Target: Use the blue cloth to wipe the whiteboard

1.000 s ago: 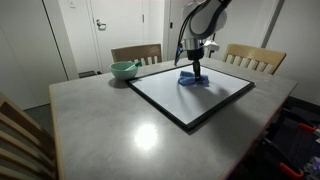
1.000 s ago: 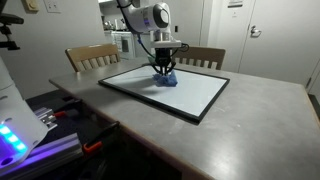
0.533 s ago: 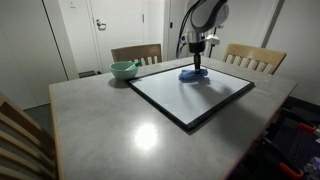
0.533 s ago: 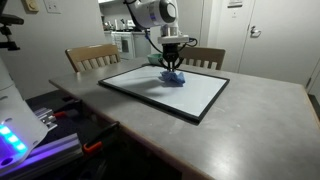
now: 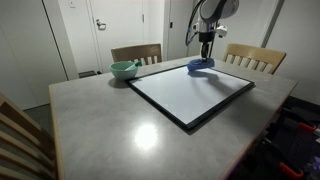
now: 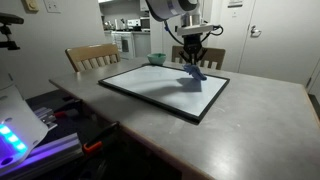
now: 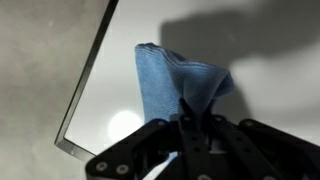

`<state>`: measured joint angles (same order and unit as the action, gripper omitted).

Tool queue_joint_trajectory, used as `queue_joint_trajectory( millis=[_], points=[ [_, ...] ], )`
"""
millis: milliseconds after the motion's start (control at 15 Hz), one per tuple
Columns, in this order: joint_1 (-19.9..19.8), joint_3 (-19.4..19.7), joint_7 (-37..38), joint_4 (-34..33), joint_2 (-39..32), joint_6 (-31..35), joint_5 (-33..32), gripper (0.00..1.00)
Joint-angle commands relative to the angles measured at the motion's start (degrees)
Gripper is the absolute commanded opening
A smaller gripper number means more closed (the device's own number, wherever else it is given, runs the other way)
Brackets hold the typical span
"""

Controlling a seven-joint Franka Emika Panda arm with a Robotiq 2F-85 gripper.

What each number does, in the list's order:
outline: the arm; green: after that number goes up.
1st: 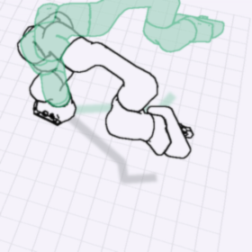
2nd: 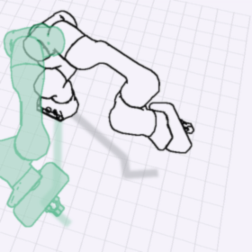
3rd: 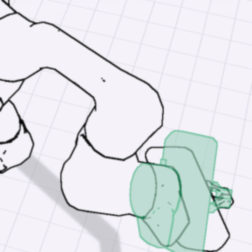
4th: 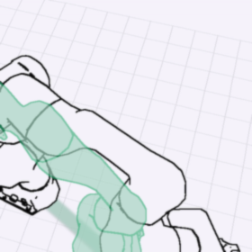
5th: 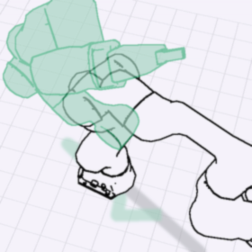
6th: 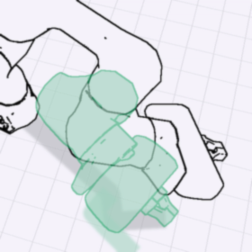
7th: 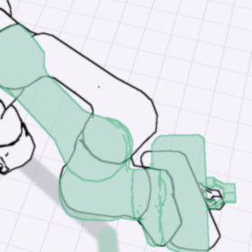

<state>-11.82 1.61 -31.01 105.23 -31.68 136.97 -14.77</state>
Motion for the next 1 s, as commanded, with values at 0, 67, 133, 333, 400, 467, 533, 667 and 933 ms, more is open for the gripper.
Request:
queue_joint_trajectory(
  millis=[0,67,133,333,400,467,533,667,933],
  points=[
    [-1.06,1.61,0.63,-2.13,-1.72,3.38,-0.06,0.03],
    [-1.28,1.98,0.59,-2.74,-2.40,3.95,-0.19,0.03],
    [-1.18,2.56,0.89,-3.11,-2.88,4.54,-0.74,0.03],
    [-1.91,2.37,0.66,-3.97,-4.60,4.87,0.44,0.03],
    [-2.07,2.27,1.23,-3.84,-5.03,5.12,0.86,0.03],
    [-2.35,2.10,1.71,-3.84,-5.51,5.39,1.43,0.03],
    [-2.69,2.02,2.60,-3.48,-5.85,5.85,2.23,0.03],
    [-3.30,2.13,4.32,-3.18,-6.70,7.58,3.73,0.03],
    [-3.45,4.12,9.73,-2.36,-7.77,12.40,3.96,0.03]
  ],
)
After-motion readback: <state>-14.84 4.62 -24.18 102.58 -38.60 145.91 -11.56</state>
